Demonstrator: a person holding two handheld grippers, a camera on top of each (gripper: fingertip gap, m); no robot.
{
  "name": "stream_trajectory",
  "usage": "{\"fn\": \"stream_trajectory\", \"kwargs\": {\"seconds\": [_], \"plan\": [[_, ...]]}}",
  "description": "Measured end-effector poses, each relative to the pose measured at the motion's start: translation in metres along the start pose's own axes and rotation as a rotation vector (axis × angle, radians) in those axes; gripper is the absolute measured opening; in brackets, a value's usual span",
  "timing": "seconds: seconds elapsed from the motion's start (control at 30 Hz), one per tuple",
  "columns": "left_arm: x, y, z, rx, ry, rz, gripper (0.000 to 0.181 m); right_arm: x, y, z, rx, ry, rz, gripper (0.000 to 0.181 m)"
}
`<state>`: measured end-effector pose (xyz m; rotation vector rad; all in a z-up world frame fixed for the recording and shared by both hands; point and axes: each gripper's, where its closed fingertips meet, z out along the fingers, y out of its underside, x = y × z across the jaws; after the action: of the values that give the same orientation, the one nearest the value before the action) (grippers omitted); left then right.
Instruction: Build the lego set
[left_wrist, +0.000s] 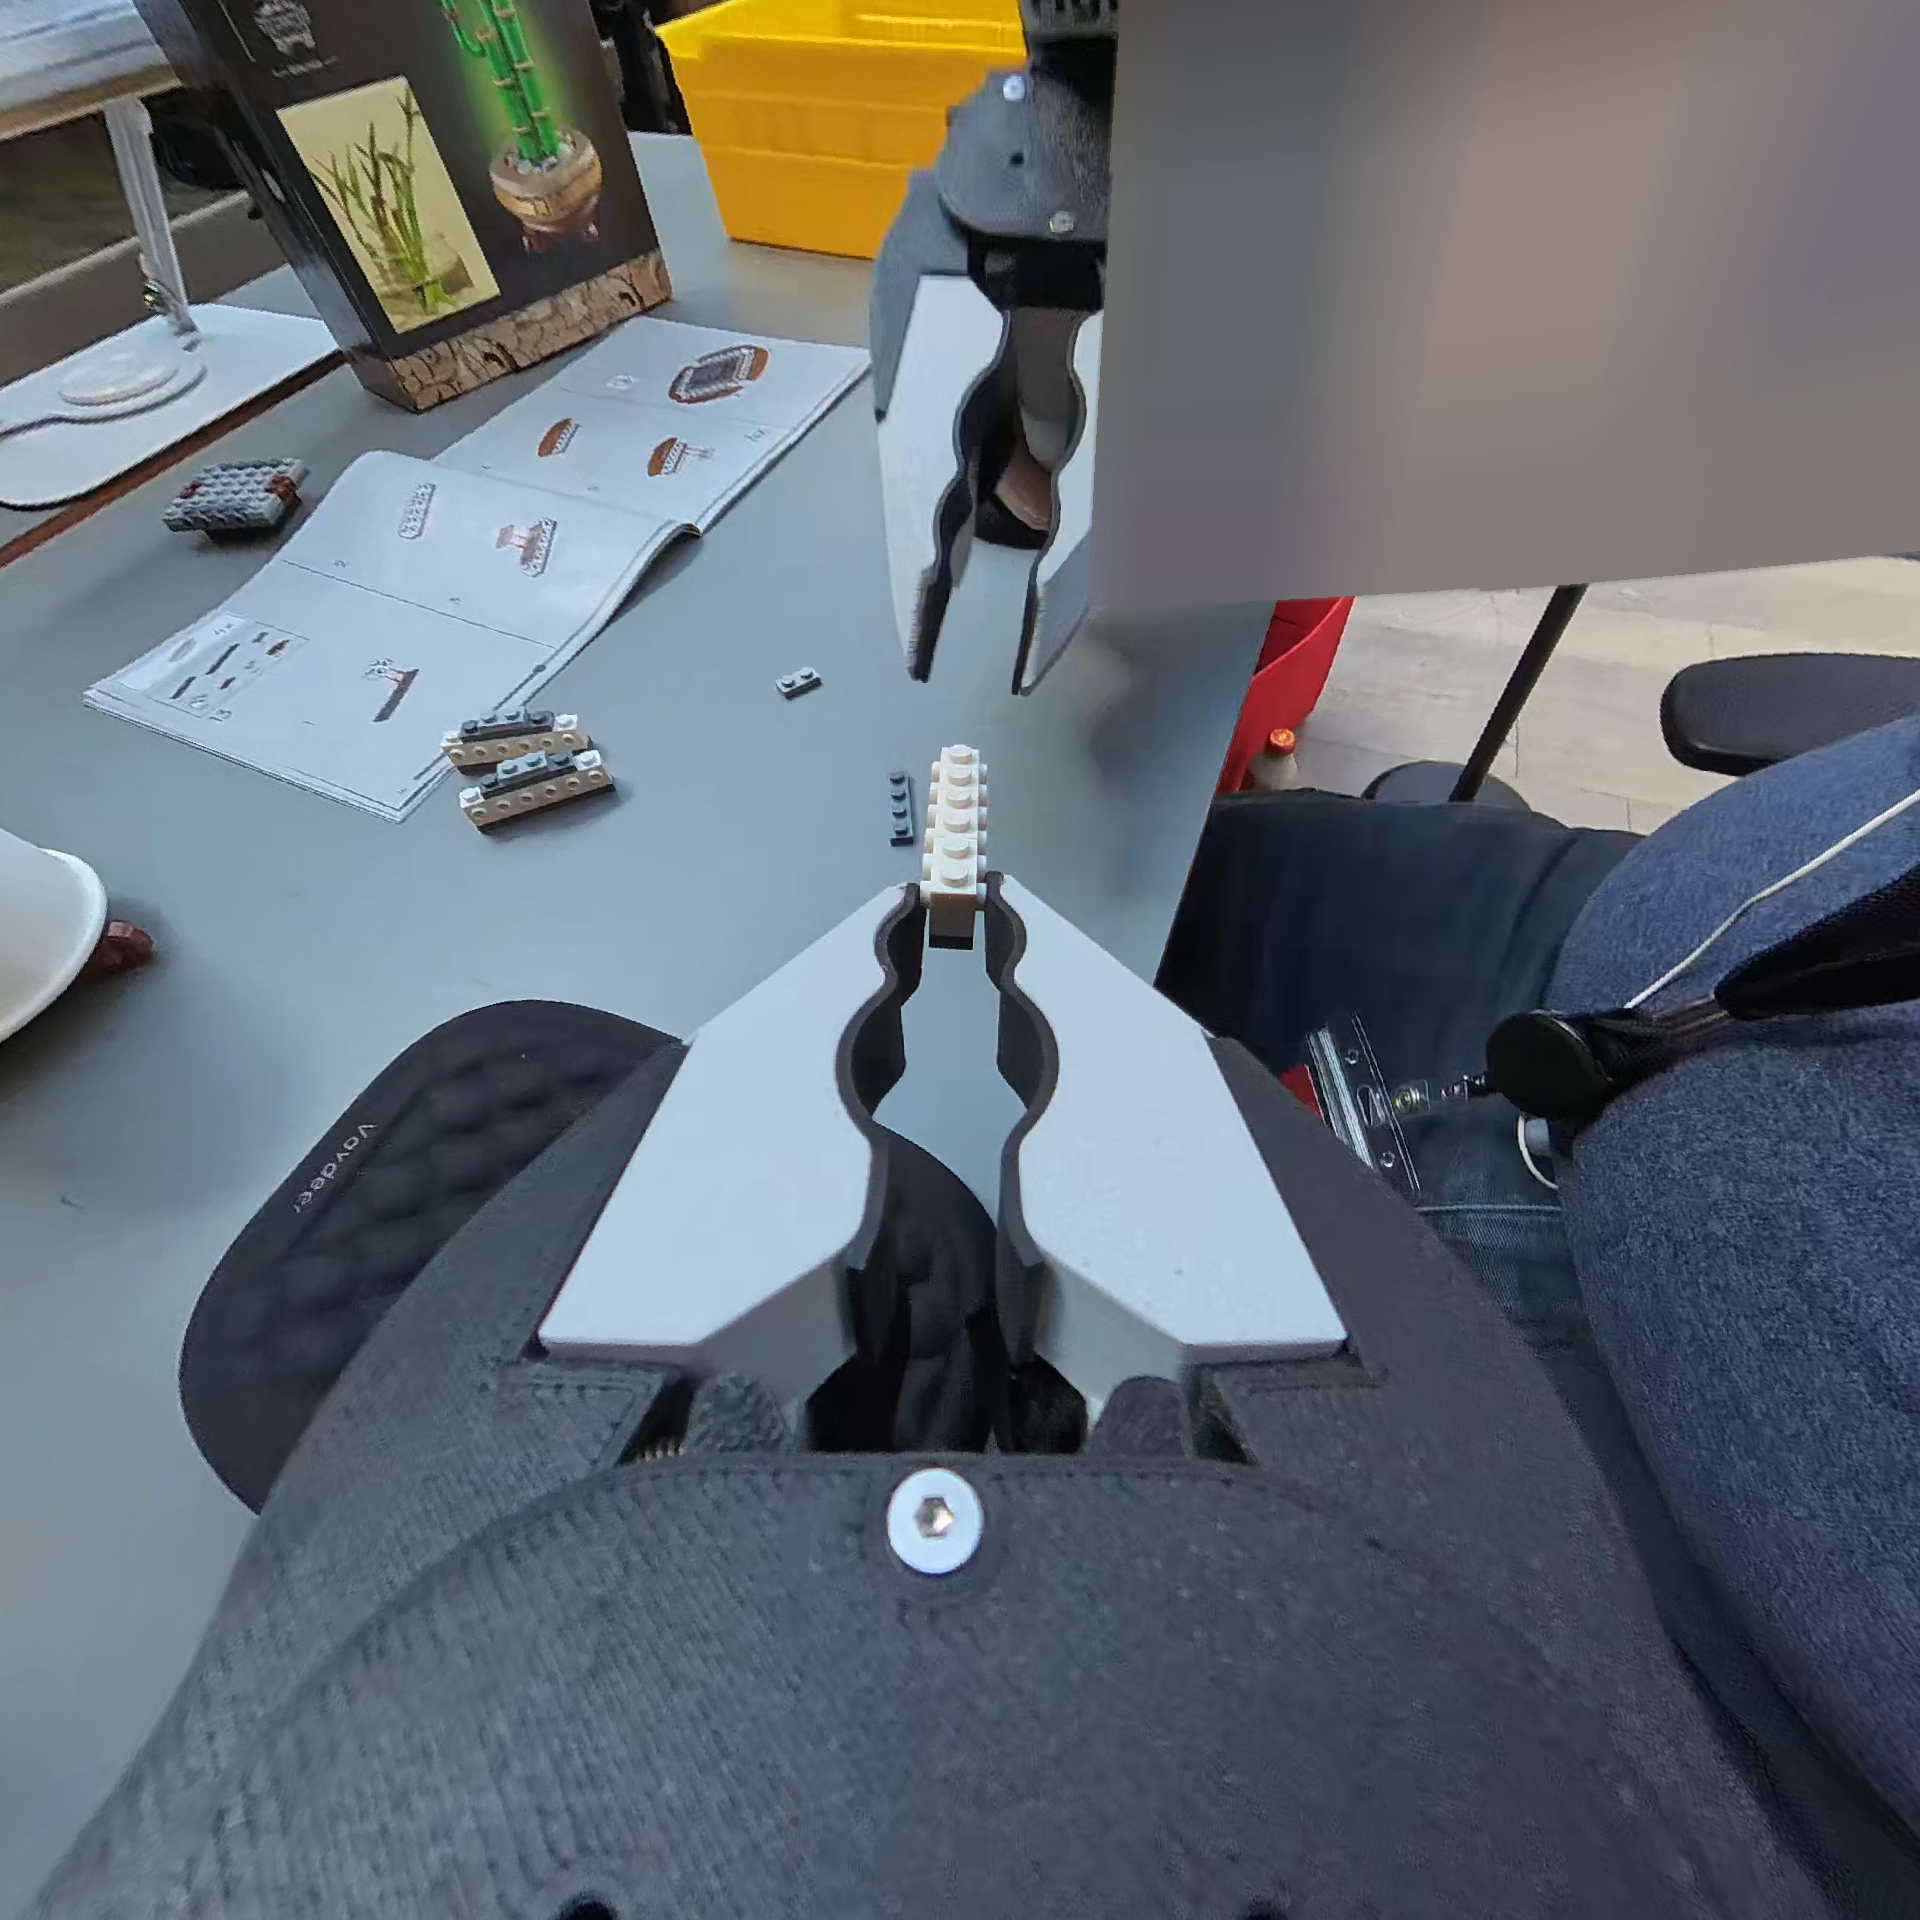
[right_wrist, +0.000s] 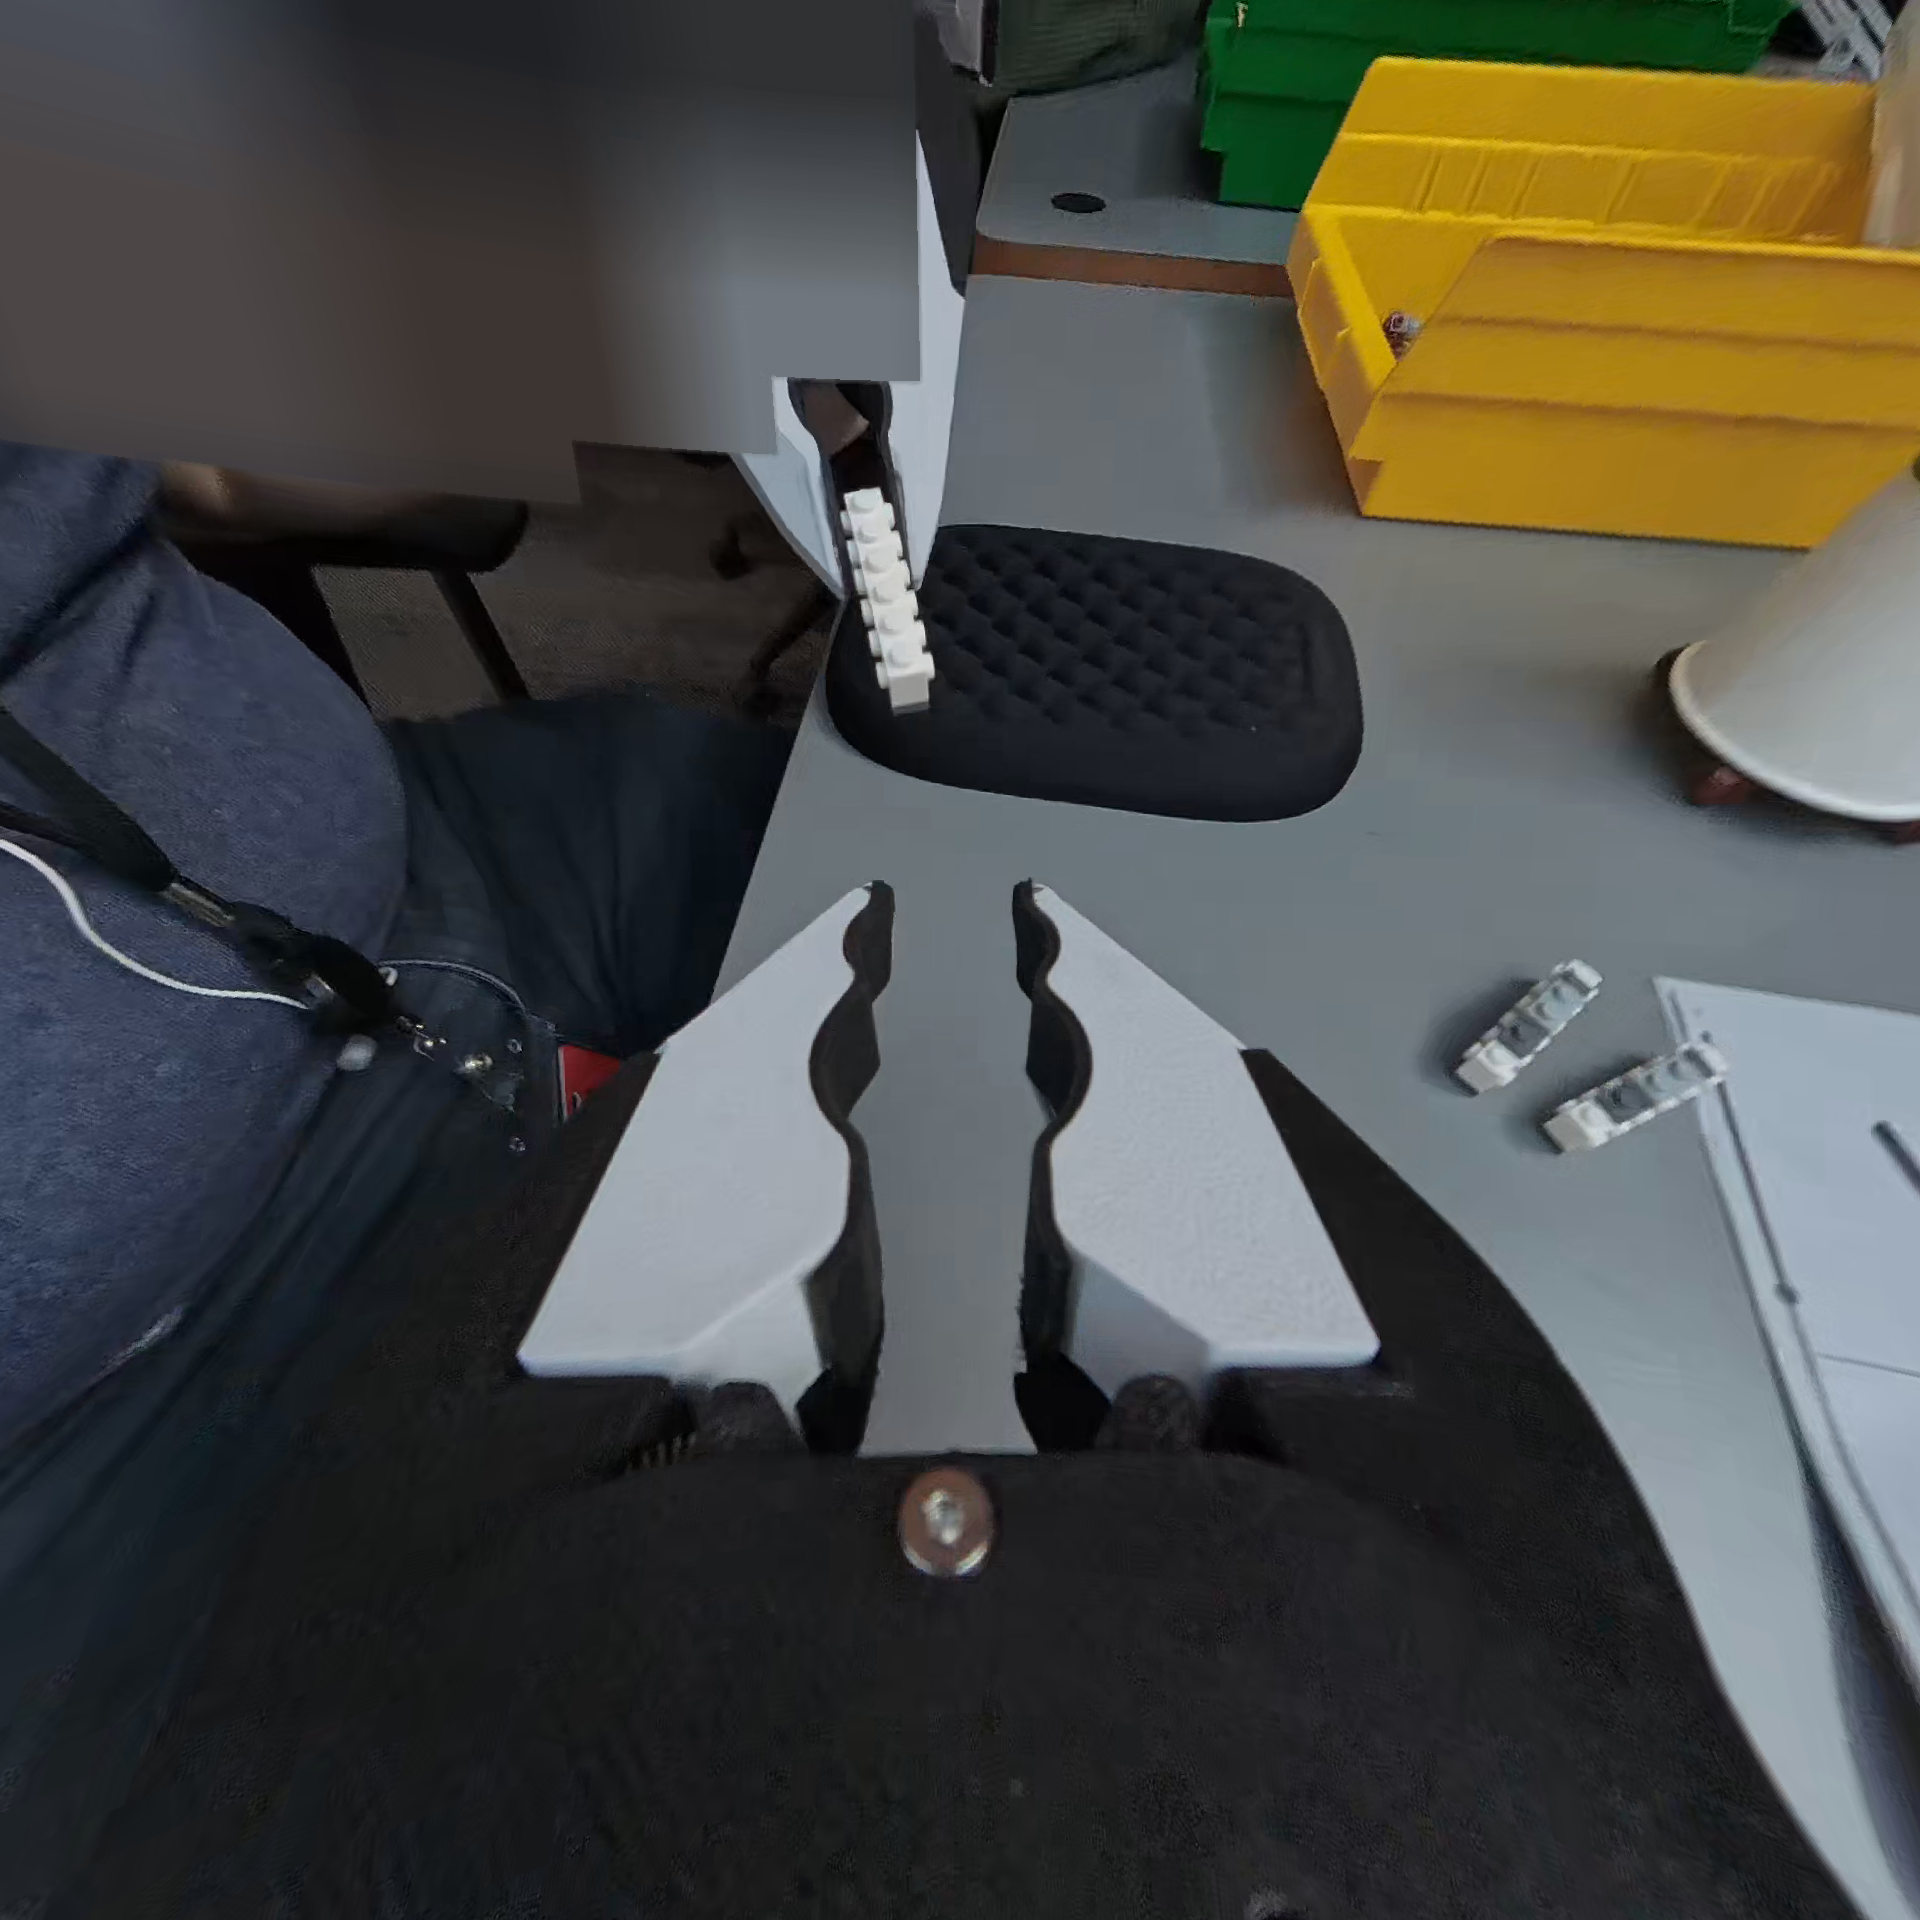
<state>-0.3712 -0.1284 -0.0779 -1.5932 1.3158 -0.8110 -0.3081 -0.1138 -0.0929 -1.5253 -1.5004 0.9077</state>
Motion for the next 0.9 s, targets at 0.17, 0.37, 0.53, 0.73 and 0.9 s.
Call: {"fn": "stream_trajectory", "kwargs": {"seconds": [0.17,0.37,0.53,0.73,0.9], "plan": [[0.011,0.013,0.010,-0.137,0.010,0.107,0.010,-0.020,-0.025,0.033,-0.146,-0.066,-0.196,0.037],[0.008,0.013,0.011,-0.172,-0.004,0.105,0.010,-0.019,-0.017,0.045,-0.178,-0.121,-0.125,0.024],[0.008,0.002,0.011,-0.116,0.028,0.089,0.010,-0.018,-0.022,0.039,-0.095,-0.096,-0.096,0.011],[-0.001,-0.021,0.010,0.033,-0.010,0.032,0.024,-0.011,-0.038,0.024,0.050,-0.069,0.129,0.010],[-0.016,-0.045,0.001,0.291,0.040,-0.303,0.016,0.000,-0.072,0.000,0.454,-0.237,0.583,0.009]]}}
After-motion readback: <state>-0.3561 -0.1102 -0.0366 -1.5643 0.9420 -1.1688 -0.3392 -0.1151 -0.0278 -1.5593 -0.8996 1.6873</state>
